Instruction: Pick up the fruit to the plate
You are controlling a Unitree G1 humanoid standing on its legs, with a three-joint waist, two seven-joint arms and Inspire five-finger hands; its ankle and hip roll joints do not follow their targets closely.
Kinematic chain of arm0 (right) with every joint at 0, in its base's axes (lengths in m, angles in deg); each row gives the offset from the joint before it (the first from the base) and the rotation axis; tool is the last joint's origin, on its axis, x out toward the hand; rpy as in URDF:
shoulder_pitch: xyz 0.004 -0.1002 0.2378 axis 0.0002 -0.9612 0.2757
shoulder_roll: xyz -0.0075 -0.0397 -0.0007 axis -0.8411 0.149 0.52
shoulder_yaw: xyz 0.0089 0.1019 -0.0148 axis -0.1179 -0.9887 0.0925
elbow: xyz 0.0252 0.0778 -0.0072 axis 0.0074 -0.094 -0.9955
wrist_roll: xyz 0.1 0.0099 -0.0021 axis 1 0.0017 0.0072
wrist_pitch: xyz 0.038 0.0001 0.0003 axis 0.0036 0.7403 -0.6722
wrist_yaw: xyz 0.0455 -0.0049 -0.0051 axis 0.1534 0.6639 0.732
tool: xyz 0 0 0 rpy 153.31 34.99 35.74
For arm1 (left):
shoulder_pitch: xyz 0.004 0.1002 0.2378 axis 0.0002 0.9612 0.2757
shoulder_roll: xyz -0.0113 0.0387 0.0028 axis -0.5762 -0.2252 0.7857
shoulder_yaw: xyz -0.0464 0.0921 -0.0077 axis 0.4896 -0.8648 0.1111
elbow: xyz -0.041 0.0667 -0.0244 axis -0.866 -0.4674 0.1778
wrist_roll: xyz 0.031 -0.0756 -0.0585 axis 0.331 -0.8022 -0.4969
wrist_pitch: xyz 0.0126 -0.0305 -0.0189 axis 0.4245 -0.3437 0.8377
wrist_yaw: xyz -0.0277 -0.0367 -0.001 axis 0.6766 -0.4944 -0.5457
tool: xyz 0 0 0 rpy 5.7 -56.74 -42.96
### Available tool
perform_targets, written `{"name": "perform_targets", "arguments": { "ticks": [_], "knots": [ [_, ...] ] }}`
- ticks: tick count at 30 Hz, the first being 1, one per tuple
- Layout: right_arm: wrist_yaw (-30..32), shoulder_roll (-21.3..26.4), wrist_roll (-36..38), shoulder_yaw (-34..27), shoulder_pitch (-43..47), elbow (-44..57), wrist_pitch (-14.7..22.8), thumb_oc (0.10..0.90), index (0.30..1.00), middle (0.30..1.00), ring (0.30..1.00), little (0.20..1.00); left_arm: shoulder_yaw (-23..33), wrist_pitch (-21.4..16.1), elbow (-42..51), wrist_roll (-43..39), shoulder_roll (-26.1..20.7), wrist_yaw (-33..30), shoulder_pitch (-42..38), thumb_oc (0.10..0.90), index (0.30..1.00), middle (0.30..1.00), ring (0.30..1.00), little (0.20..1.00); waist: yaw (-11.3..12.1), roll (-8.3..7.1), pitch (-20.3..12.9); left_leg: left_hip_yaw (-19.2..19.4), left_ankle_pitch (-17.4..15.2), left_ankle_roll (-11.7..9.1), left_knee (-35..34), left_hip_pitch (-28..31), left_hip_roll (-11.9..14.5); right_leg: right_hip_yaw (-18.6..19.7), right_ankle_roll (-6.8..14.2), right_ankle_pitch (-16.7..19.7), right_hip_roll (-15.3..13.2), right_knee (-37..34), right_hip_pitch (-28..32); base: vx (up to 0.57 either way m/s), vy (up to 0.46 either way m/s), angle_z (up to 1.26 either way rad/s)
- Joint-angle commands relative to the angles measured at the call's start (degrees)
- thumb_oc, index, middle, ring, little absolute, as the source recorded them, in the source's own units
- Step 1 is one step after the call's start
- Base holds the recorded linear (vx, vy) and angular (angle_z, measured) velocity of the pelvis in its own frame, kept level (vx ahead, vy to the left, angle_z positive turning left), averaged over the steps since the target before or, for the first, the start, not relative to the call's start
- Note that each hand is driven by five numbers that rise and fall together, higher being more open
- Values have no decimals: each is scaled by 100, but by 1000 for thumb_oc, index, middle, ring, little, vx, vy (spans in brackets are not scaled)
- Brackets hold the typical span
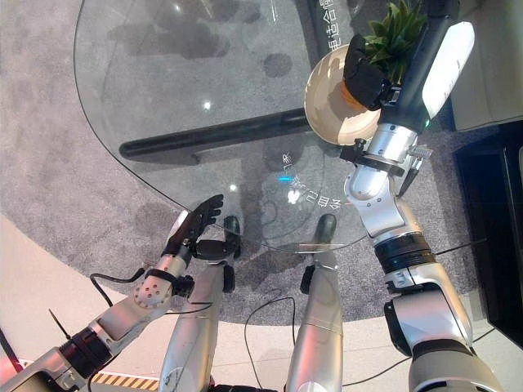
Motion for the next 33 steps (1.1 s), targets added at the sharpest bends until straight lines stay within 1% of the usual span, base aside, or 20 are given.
{"name": "perform_targets", "arguments": {
  "ticks": [1,7,10,14,19,21,27,33],
  "knots": [
    [382,701,-503,51,447,788,-9,800,900,900,900,900,158,-253,593,45,-191,52,437,800,900,900,900,900,-56,23,-104,570,-471,498,-117,303,-867,-662,-295,-388,883,-255,419,0,0,0],
    [276,835,-873,159,448,872,-278,800,900,900,900,900,189,-266,641,49,-239,65,488,800,900,900,900,900,-52,-16,-104,549,-495,513,-89,328,-876,-666,-293,-412,896,-233,460,0,0,0],
    [144,911,-781,259,429,928,-248,800,900,900,900,900,230,-275,641,45,-257,67,495,800,900,900,900,900,-55,-43,-104,544,-503,517,-95,363,-872,-672,-290,-421,899,-242,500,0,0,0],
    [-178,931,-835,342,273,1152,-287,800,900,900,900,900,326,-291,659,58,-293,132,555,800,900,900,900,900,-71,-100,-104,533,-514,517,-103,455,-871,-672,-282,-429,905,-276,613,0,0,0],
    [-313,925,-957,413,124,1306,-317,800,900,900,900,900,381,-355,676,93,-304,161,613,800,900,900,900,900,-81,-138,-104,528,-522,520,-119,528,-867,-667,-279,-432,918,-301,690,0,0,0],
    [-593,828,-996,465,-187,1512,-301,800,900,900,900,900,460,-350,624,91,-274,169,627,800,900,900,900,900,-117,-215,-104,514,-550,530,-142,728,-867,-649,-271,-450,933,-344,893,0,0,0],
    [-817,800,-1074,525,-490,1702,-370,800,900,900,900,900,580,-428,559,100,-273,267,736,800,900,900,900,900,-139,-276,-104,502,-555,532,-218,991,-862,-633,-257,-452,927,-429,1155,0,0,0],
    [-1153,700,-1005,594,-1025,1792,-411,800,900,900,900,900,739,-565,394,62,-277,400,888,800,900,900,900,900,-169,-373,-104,454,-555,524,-395,1517,-844,-591,-214,-471,890,-581,1682,-10,-4,0]
  ]
}}
